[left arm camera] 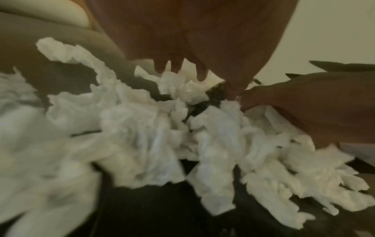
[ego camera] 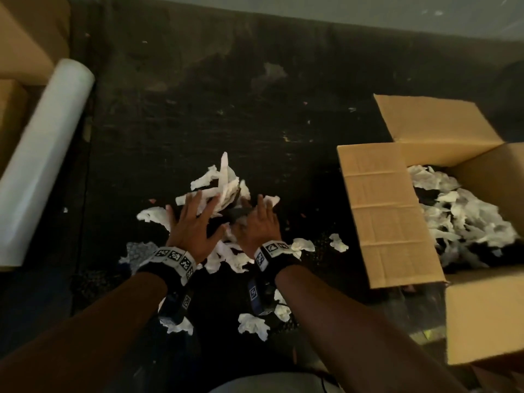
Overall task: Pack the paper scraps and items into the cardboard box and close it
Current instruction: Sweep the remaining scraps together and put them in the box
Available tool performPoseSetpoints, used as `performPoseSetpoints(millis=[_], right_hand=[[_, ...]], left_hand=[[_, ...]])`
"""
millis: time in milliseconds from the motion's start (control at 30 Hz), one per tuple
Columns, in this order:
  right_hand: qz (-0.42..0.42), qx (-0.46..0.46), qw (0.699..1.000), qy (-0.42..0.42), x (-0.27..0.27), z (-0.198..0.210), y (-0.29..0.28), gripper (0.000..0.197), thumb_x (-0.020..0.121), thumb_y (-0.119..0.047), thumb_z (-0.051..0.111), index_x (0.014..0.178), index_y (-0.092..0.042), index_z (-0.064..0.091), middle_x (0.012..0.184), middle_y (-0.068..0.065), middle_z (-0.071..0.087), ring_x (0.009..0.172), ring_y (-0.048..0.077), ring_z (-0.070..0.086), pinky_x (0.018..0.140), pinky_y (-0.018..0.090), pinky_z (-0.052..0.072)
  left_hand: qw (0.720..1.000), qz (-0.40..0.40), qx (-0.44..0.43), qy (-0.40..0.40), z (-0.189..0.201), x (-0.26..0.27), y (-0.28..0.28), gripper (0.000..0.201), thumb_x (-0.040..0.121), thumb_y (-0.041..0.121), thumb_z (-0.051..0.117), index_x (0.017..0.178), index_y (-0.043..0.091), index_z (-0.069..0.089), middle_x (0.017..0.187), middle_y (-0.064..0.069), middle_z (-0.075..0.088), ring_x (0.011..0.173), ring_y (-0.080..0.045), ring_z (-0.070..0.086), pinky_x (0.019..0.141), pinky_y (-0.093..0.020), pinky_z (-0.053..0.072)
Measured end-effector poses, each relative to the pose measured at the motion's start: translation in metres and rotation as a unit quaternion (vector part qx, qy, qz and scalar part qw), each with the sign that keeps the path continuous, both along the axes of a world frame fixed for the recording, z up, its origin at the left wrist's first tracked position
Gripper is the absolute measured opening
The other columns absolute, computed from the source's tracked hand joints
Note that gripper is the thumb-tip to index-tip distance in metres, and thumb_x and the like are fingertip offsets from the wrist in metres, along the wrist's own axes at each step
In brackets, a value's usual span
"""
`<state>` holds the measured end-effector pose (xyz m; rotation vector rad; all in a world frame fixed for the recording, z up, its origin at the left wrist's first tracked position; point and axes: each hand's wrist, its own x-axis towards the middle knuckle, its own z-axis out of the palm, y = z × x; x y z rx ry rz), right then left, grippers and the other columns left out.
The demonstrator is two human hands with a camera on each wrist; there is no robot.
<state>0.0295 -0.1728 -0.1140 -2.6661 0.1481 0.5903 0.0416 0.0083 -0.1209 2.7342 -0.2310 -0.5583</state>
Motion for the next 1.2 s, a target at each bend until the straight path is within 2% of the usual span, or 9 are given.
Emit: performPoseSetpoints(millis=[133,233,467,633,700,767,900,1100,1200], right_hand=[[-0.023,-0.028,0.995,-0.094,-0.019,0.010,-0.017,0.072,0.094,-0.059,0.041,0.157,-0.037,0.013,0.167,0.008,-0.002,0.152,0.031,-0.006,0.121,0.057,0.005],[-0.105,-0.071,0.985,-0.115,-0.033,0.009,-0.055,0.074,0.093,-0.060,0.043,0.157,-0.039,0.012,0.167,0.010,-0.006,0.151,0.035,-0.007,0.118,0.061,0.004],[-0.259,-0.110,0.957,0.071,-0.057,-0.008,-0.103,0.077,0.094,-0.068,0.034,0.158,-0.040,0.001,0.165,0.010,-0.017,0.149,0.042,-0.012,0.117,0.064,0.004],[-0.177,-0.065,0.981,0.046,-0.065,-0.009,-0.060,0.071,0.098,-0.063,0.030,0.158,-0.036,0.005,0.166,0.009,-0.012,0.151,0.037,-0.010,0.119,0.058,0.003],[-0.120,-0.035,0.992,0.029,-0.066,-0.007,-0.036,0.068,0.099,-0.059,0.030,0.158,-0.034,0.008,0.167,0.006,-0.010,0.151,0.033,-0.009,0.121,0.056,0.003],[-0.074,-0.006,0.997,0.018,-0.067,-0.004,-0.016,0.067,0.099,-0.054,0.033,0.158,-0.032,0.010,0.167,0.003,-0.006,0.152,0.029,-0.008,0.121,0.056,0.003],[-0.036,0.027,0.999,-0.020,-0.071,0.010,-0.004,0.068,0.098,-0.049,0.040,0.158,-0.036,0.009,0.167,-0.004,-0.002,0.152,0.027,-0.008,0.119,0.061,0.004],[-0.014,0.019,0.998,-0.053,-0.102,0.034,-0.034,0.077,0.092,-0.061,0.046,0.155,-0.046,0.005,0.166,-0.006,-0.013,0.151,0.030,-0.014,0.114,0.067,0.011],[-0.002,0.002,1.000,-0.018,-0.138,0.037,-0.045,0.091,0.085,-0.072,0.047,0.153,-0.049,-0.008,0.164,-0.003,-0.023,0.149,0.033,-0.018,0.114,0.070,0.016]], left_hand=[[0.994,0.055,0.045,-0.077,0.014,-0.015,0.005,0.081,0.090,0.073,0.037,0.159,0.044,0.007,0.169,0.000,-0.015,0.153,-0.034,-0.023,0.111,-0.072,-0.013],[0.988,0.114,0.077,-0.064,0.015,-0.029,0.016,0.088,0.083,0.086,0.032,0.158,0.049,0.005,0.167,0.000,-0.024,0.148,-0.041,-0.029,0.106,-0.076,-0.013],[0.986,0.158,0.021,0.043,-0.004,-0.047,0.019,0.090,0.083,0.084,0.040,0.158,0.049,0.006,0.168,-0.003,-0.020,0.151,-0.046,-0.017,0.116,-0.075,0.000],[0.996,0.060,-0.058,0.032,-0.006,-0.060,-0.005,0.091,0.086,0.080,0.043,0.160,0.043,0.006,0.169,-0.003,-0.014,0.154,-0.037,-0.012,0.121,-0.064,-0.001],[0.996,0.030,-0.074,0.029,-0.006,-0.064,-0.014,0.096,0.078,0.087,0.033,0.160,0.043,0.007,0.170,-0.002,-0.009,0.156,-0.034,-0.006,0.122,-0.061,0.002],[0.996,0.006,-0.084,0.030,-0.007,-0.067,-0.019,0.097,0.074,0.087,0.023,0.159,0.045,0.006,0.170,-0.001,-0.007,0.156,-0.032,-0.003,0.123,-0.062,0.007],[0.996,0.000,-0.087,-0.020,0.003,-0.078,-0.011,0.087,0.080,0.083,0.029,0.157,0.050,0.008,0.170,0.002,-0.007,0.155,-0.035,-0.005,0.121,-0.066,0.008],[0.979,0.172,-0.032,-0.101,0.029,-0.110,0.051,0.084,0.084,0.079,0.049,0.156,0.049,0.018,0.169,0.002,-0.010,0.153,-0.039,-0.017,0.111,-0.070,-0.009],[0.962,0.269,0.013,-0.050,0.021,-0.136,0.083,0.090,0.078,0.088,0.045,0.155,0.051,0.018,0.168,0.001,-0.017,0.151,-0.043,-0.022,0.111,-0.077,-0.005]])
